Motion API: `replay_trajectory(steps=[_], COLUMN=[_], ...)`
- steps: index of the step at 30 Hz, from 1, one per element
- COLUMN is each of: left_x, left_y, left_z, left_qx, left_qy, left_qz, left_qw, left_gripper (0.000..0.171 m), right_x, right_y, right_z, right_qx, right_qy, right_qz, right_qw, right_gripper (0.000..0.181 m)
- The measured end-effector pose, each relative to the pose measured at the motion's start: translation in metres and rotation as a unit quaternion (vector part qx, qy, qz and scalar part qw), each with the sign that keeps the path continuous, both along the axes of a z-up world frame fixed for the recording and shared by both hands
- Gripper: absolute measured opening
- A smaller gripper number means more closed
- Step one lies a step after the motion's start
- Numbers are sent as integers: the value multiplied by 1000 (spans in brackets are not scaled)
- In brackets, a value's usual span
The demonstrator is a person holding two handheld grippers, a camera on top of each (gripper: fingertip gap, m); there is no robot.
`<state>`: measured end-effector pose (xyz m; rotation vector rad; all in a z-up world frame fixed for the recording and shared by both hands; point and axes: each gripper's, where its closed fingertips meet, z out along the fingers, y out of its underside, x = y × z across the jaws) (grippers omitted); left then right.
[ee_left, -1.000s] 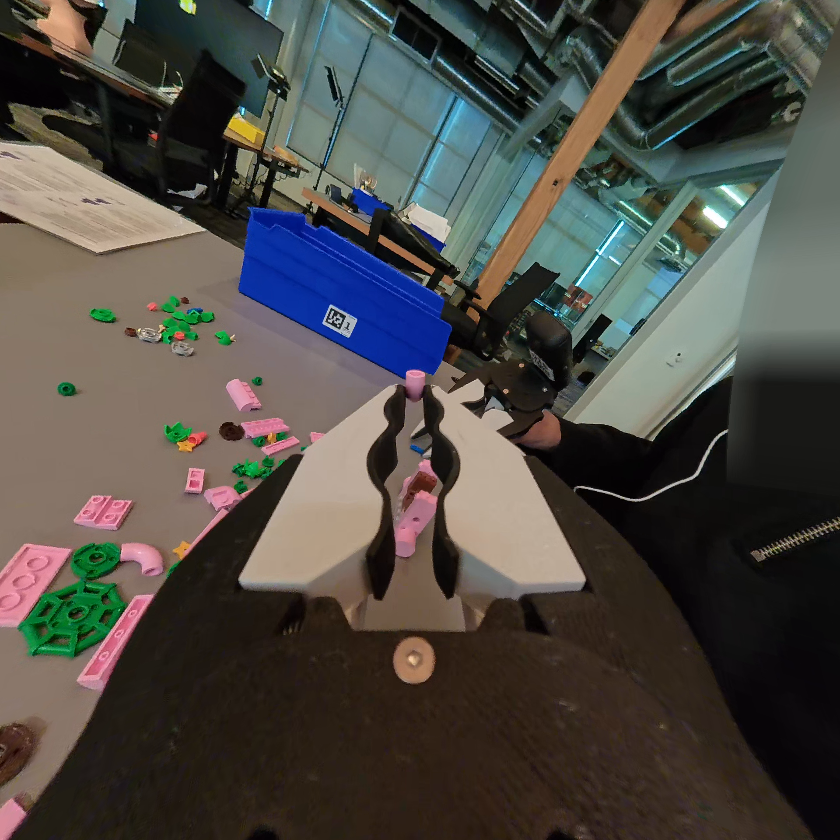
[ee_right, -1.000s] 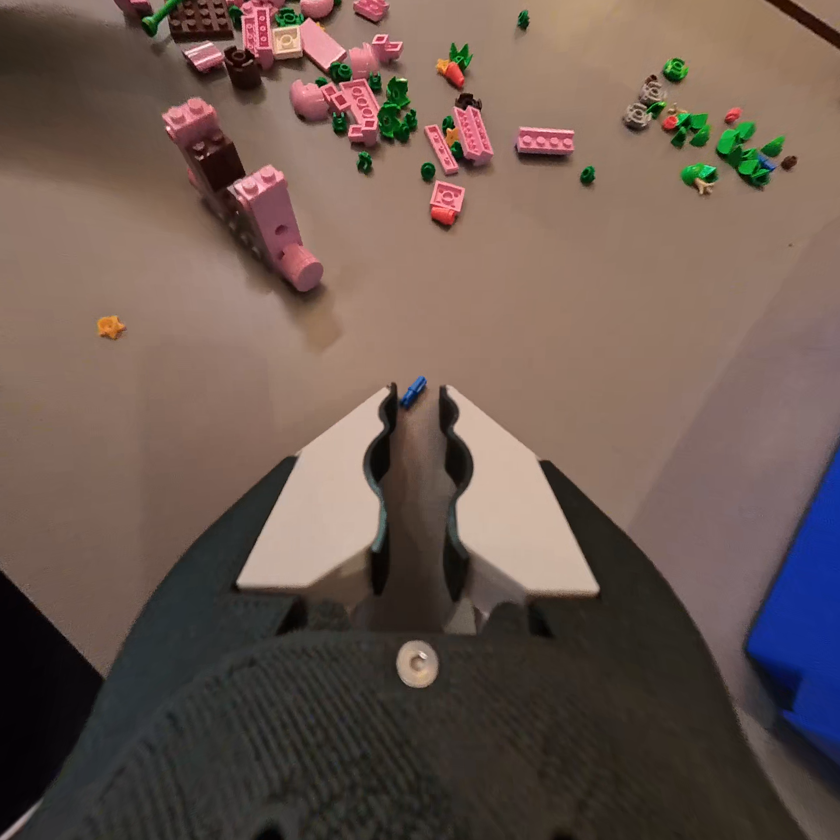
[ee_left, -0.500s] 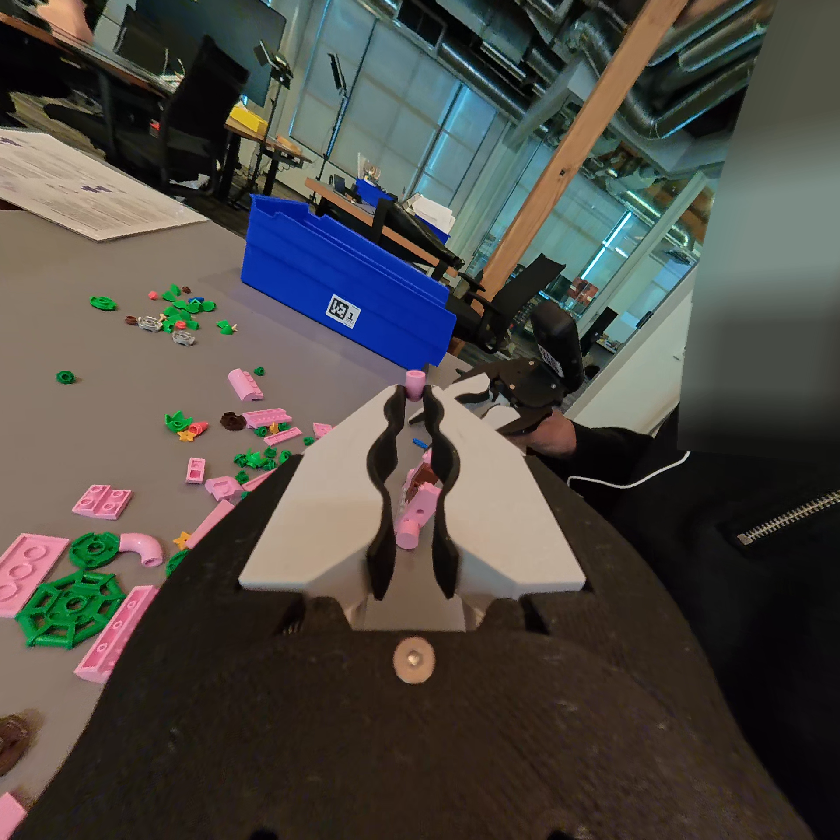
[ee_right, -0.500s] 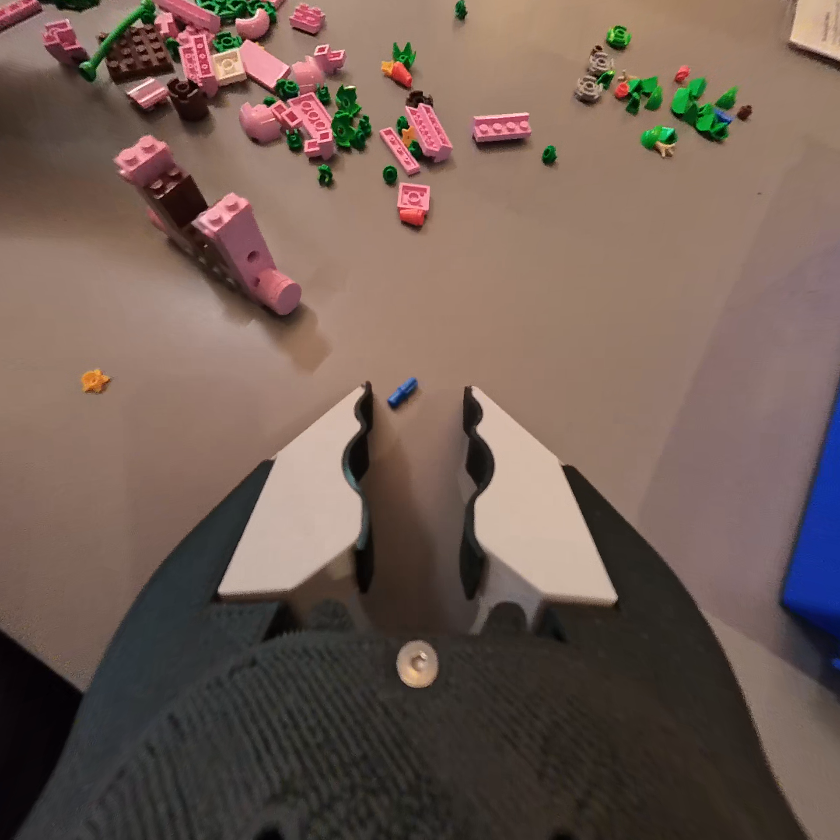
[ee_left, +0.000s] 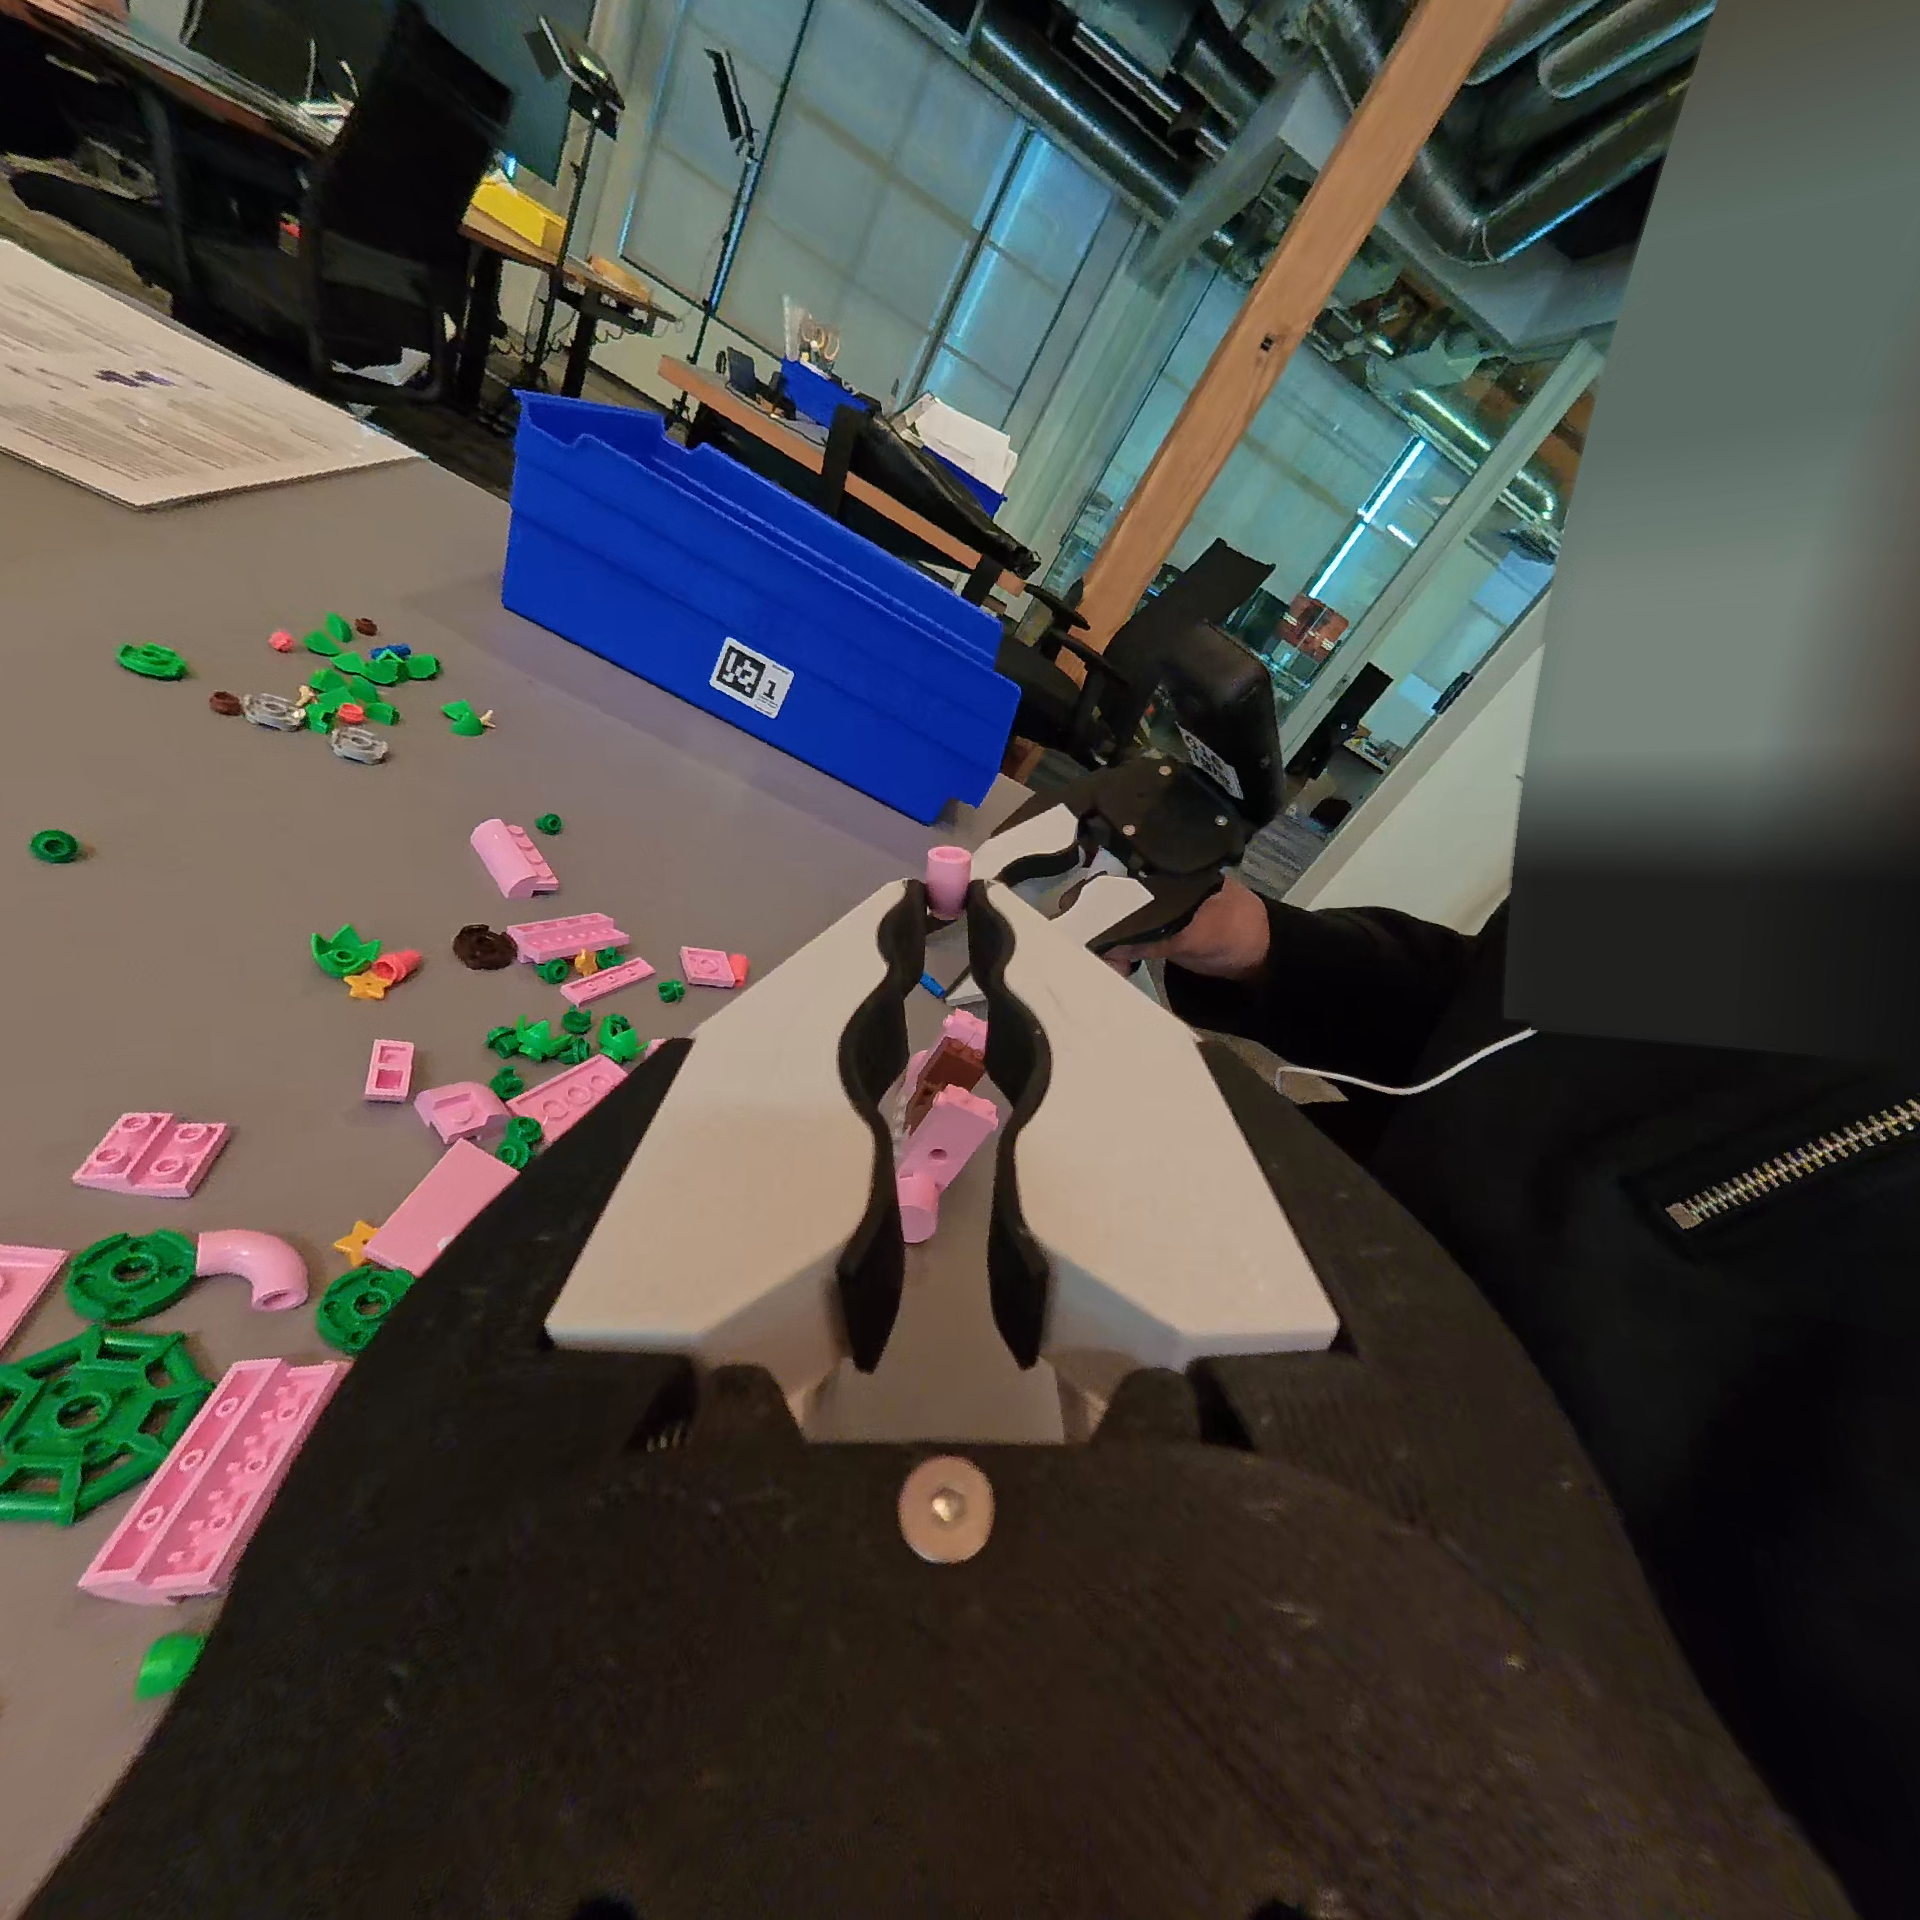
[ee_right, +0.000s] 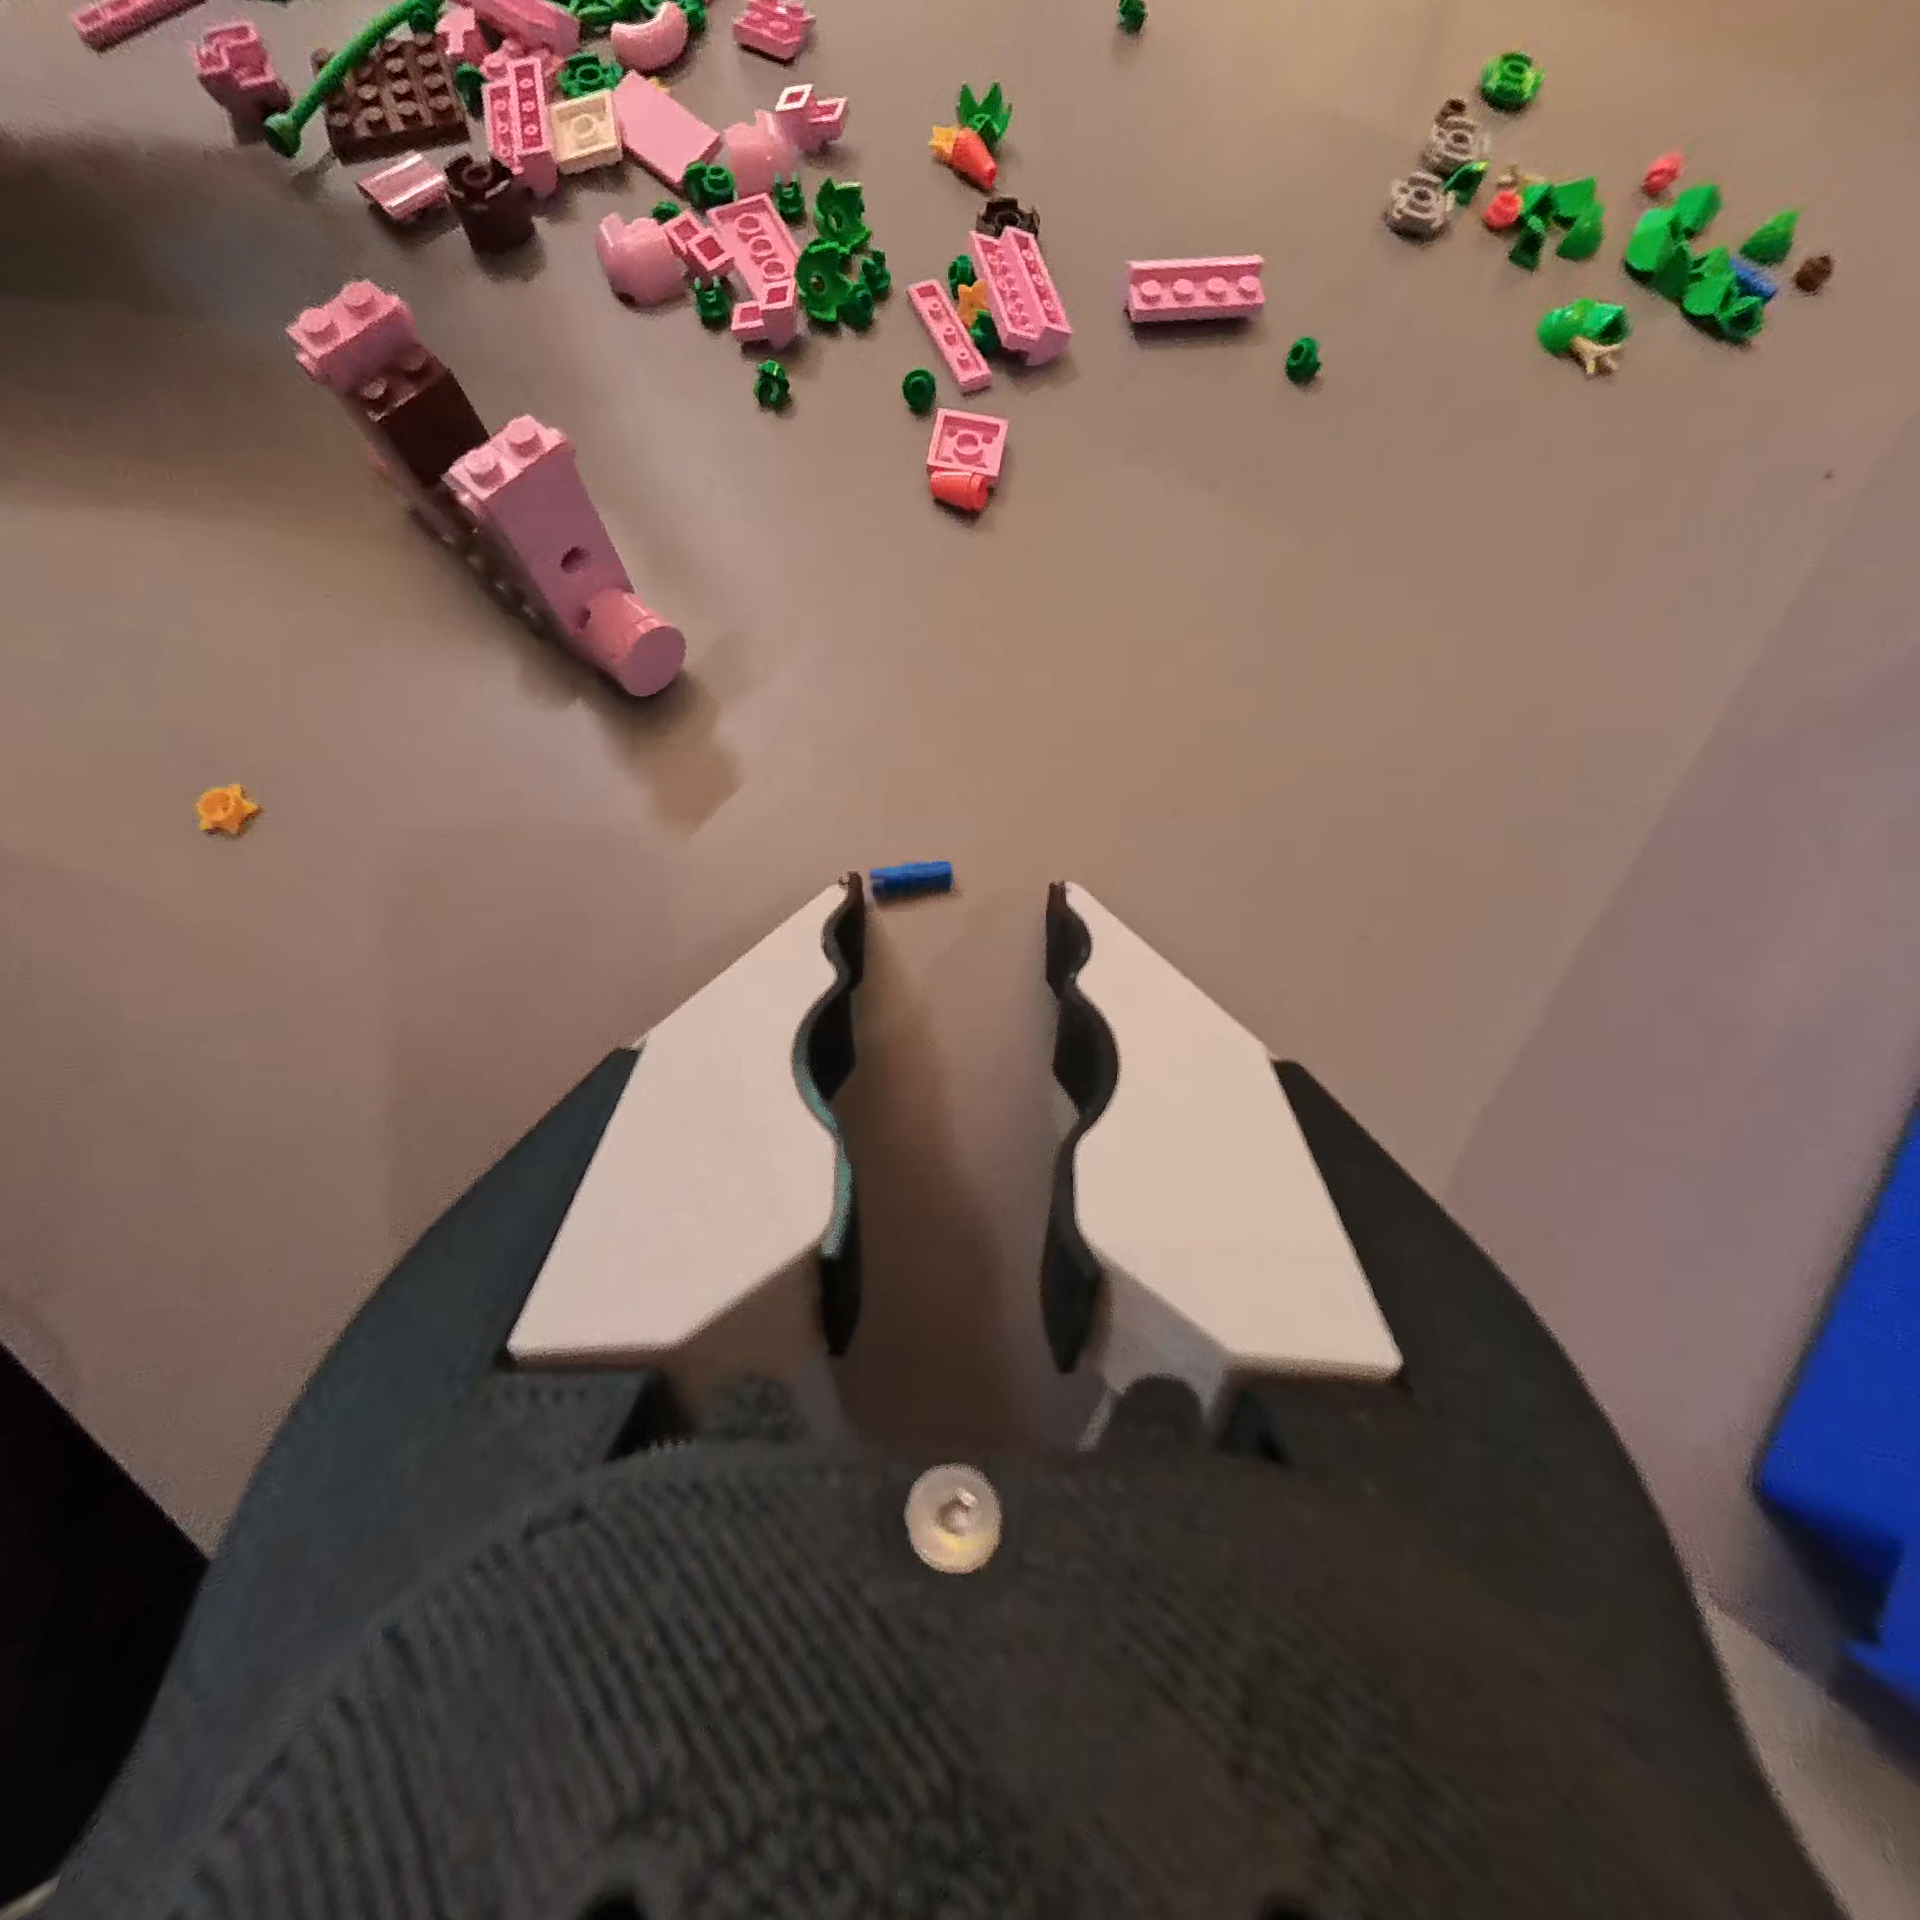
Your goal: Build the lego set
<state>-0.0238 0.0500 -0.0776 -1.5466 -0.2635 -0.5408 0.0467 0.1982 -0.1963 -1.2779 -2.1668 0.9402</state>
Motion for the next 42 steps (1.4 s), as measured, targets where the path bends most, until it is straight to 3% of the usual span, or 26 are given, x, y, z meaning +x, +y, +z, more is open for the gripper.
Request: replay_trajectory(steps=[22, 31, 42], left_x=[-3, -1, -2], left_y=[0, 0, -1], left_z=[-3, -2, -1], left_qx=[-1, 1, 3], left_qy=[-10, -9, -12], left_qz=[0, -2, -2], left_qw=[1000, 1000, 1000], left_gripper=[4, 4, 4], right_x=[5, 1, 3], right_y=[-14, -18, -9], right_z=[3, -1, 0], right_qx=[-122, -37, -40], right_qy=[-49, -19, -12], right_qz=[-41, -28, -8], right_qw=[990, 999, 999], right_gripper=[26, 21, 24])
